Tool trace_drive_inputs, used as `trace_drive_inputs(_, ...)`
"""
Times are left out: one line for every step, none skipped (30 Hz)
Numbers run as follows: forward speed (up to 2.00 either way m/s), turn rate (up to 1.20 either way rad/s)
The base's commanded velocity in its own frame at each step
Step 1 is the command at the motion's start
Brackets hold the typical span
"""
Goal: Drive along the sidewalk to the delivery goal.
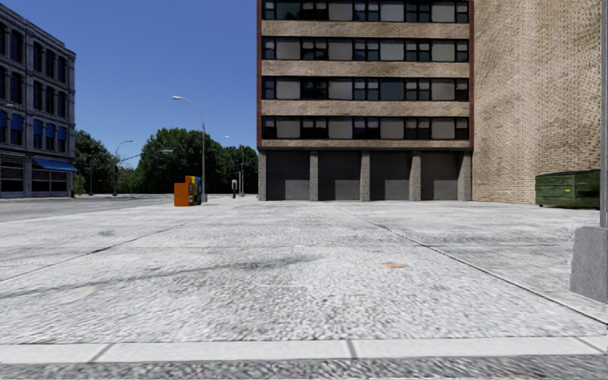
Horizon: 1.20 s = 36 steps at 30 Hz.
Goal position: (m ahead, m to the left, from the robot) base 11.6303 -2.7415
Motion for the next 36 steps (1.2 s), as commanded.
trace_drive_inputs(1.99,0.00)
trace_drive_inputs(1.99,-0.12)
trace_drive_inputs(1.99,-0.38)
trace_drive_inputs(1.99,-0.63)
trace_drive_inputs(1.99,-0.83)
trace_drive_inputs(1.99,-0.83)
trace_drive_inputs(1.99,-0.98)
trace_drive_inputs(1.99,-1.01)
trace_drive_inputs(1.99,-1.02)
trace_drive_inputs(1.99,-1.02)
trace_drive_inputs(1.99,-1.02)
trace_drive_inputs(1.99,-1.02)
trace_drive_inputs(1.99,-1.02)
trace_drive_inputs(1.99,-1.02)
trace_drive_inputs(1.99,-1.02)
trace_drive_inputs(1.99,-1.02)
trace_drive_inputs(1.99,-1.02)
trace_drive_inputs(1.99,-0.53)
trace_drive_inputs(1.99,-0.07)
trace_drive_inputs(1.99,-0.07)
trace_drive_inputs(1.99,-0.02)
trace_drive_inputs(1.99,-0.01)
trace_drive_inputs(1.99,-0.01)
trace_drive_inputs(1.99,0.00)
trace_drive_inputs(1.99,0.00)
trace_drive_inputs(1.99,0.00)
trace_drive_inputs(1.99,0.00)
trace_drive_inputs(1.99,0.00)
trace_drive_inputs(1.99,0.00)
trace_drive_inputs(1.99,0.00)
trace_drive_inputs(1.99,0.00)
trace_drive_inputs(1.99,0.00)
trace_drive_inputs(1.99,0.00)
trace_drive_inputs(1.99,0.00)
trace_drive_inputs(1.99,0.00)
trace_drive_inputs(1.99,0.00)
